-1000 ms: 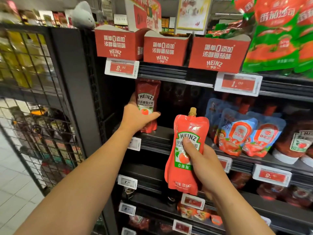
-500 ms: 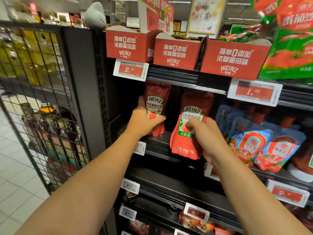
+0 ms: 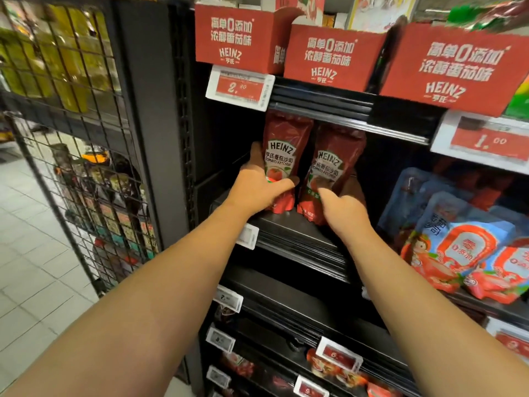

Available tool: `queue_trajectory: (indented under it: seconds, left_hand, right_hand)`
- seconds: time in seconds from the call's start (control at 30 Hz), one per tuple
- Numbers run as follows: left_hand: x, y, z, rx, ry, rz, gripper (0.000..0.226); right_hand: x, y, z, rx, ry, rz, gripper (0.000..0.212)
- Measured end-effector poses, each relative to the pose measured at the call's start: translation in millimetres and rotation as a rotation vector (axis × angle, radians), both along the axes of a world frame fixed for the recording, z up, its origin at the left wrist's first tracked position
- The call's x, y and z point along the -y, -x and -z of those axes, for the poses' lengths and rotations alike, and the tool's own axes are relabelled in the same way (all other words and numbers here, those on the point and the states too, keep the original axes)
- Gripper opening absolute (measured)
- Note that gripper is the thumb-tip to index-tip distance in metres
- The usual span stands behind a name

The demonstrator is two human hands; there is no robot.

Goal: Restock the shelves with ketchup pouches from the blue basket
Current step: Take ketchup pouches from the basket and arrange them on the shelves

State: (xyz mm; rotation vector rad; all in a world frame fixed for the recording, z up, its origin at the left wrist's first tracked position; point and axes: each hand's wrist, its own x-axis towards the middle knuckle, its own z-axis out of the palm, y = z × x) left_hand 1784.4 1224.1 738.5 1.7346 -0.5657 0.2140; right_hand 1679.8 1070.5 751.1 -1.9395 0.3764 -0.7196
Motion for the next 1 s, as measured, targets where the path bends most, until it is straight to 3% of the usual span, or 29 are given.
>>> queue_trajectory:
  seconds: [0.13, 0.27, 0.37, 0.47, 0.53, 0.67, 1.0]
  left_hand:
    - [-1, 1, 0, 0.036, -0.006, -0.042, 0.102]
    - [-2, 12, -2, 0.261, -0.01, -0.292, 0.086]
    - [-2, 12, -4, 0.275, -0.096, -0.312, 0.091]
    - [2, 14, -5, 0.244, -0.32, -0.396, 0.069]
    - [4, 16, -6, 0.247, -0.325, -0.372, 0.064]
    - [5, 10, -9, 0.25, -0.256, -0.266, 0.083]
    - [23, -40, -10, 0.115, -0.298, -0.208, 0.08]
  right_hand:
    - [1, -8, 8, 0.028, 0.072, 0.041, 0.077]
    - [4, -7, 11, 0.018, 0.147, 0.07, 0.084]
    - [5, -8, 10, 0.053, 0.183, 0.095, 0.073]
    - [5, -8, 8, 0.047, 0.199, 0.092, 0.061]
    - [5, -7, 9, 0.04, 0.213, 0.127, 0.058]
    - [9, -11, 8, -0.009, 0.186, 0.227, 0.057]
    - [20, -22, 12, -0.025, 0.159, 0.248, 0.052]
